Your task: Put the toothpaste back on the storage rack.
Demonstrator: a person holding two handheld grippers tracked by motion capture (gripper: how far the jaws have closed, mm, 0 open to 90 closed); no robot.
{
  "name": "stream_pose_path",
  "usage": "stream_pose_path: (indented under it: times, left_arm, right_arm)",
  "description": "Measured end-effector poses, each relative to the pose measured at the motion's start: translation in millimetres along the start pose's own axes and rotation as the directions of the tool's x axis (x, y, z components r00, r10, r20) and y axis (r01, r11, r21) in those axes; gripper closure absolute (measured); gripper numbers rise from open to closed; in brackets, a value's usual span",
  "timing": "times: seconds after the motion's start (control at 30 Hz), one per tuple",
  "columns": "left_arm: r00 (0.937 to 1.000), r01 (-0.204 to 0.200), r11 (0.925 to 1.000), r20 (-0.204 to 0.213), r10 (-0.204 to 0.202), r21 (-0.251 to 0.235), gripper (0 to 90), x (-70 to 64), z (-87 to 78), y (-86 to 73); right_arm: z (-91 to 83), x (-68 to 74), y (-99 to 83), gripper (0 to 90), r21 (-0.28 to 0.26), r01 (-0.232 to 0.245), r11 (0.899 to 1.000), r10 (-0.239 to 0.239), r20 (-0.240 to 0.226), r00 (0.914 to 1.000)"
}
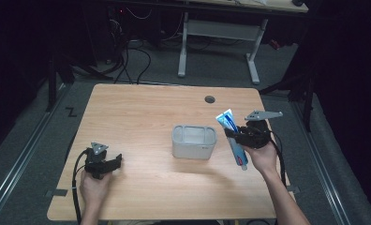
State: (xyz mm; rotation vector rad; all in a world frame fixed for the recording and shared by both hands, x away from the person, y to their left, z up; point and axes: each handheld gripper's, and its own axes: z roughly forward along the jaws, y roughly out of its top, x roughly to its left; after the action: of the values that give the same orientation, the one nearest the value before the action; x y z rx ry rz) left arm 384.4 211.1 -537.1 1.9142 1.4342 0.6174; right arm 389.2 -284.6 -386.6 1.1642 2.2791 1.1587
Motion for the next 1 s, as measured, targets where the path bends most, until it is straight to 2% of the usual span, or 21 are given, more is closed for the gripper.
stream_pose_path:
  times: [0.3,0.53,1.0]
  left_arm:
    - [1.0,0.001,1.0,-0.001,-0.001,-0.001,27.6,0.1,0.0,0.0]
    - [1.0,0.001,1.0,0.0,-0.001,-0.001,27.6,0.2,0.0,0.0]
    - [1.0,0.002,1.0,0.001,-0.002,-0.002,27.7,0.3,0.0,-0.1]
  right_arm:
    - [-3.4,11.4,13.6,70.7,-0.025,0.032,0.999,-0.033,-0.042,0.9986]
    - [-5.2,17.3,27.7,70.6,-0.049,0.036,0.998,-0.041,-0.083,0.9957]
    - [-2.5,24.8,44.2,71.4,-0.081,0.051,0.995,-0.06,-0.121,0.9908]
